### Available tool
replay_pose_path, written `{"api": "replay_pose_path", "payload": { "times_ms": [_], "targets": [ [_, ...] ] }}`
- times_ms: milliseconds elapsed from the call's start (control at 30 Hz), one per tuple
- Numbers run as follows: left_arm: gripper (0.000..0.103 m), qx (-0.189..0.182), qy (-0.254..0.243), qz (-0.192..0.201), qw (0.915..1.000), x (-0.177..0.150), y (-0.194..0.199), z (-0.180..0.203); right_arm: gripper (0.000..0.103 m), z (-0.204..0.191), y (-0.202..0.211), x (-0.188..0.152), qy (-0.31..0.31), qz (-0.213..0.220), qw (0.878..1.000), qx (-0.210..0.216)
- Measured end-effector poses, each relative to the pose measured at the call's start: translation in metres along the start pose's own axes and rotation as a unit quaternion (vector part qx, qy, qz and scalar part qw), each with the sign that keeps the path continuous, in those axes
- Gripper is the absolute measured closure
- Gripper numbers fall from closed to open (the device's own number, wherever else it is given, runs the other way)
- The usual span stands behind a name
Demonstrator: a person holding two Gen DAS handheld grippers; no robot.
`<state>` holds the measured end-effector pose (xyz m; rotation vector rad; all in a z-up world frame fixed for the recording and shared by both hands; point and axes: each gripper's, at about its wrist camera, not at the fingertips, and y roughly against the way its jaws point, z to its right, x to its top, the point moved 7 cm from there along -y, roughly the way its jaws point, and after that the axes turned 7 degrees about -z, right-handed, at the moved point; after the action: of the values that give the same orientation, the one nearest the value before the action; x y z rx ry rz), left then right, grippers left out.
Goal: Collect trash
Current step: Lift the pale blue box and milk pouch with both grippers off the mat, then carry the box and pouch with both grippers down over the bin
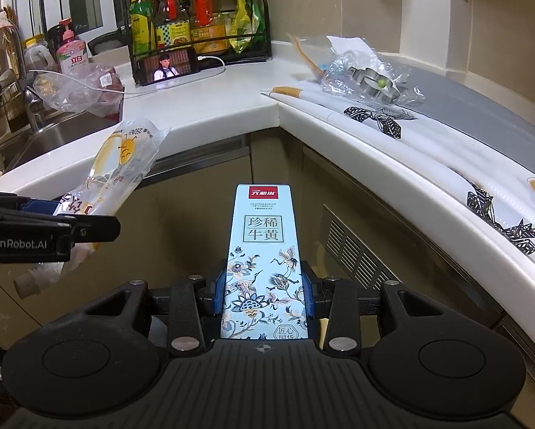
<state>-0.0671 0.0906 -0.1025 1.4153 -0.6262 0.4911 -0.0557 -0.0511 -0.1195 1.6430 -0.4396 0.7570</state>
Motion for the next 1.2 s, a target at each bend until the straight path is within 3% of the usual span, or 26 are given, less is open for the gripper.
{"api": "replay_pose_path", "payload": {
  "times_ms": [1200],
  "targets": [
    [0.041, 0.002, -0.001, -0.016, 0.9999, -0.002, -0.011, 0.001, 0.061, -0.005, -0.009, 0.000, -0.003, -0.023, 1.000, -0.003]
  ]
}}
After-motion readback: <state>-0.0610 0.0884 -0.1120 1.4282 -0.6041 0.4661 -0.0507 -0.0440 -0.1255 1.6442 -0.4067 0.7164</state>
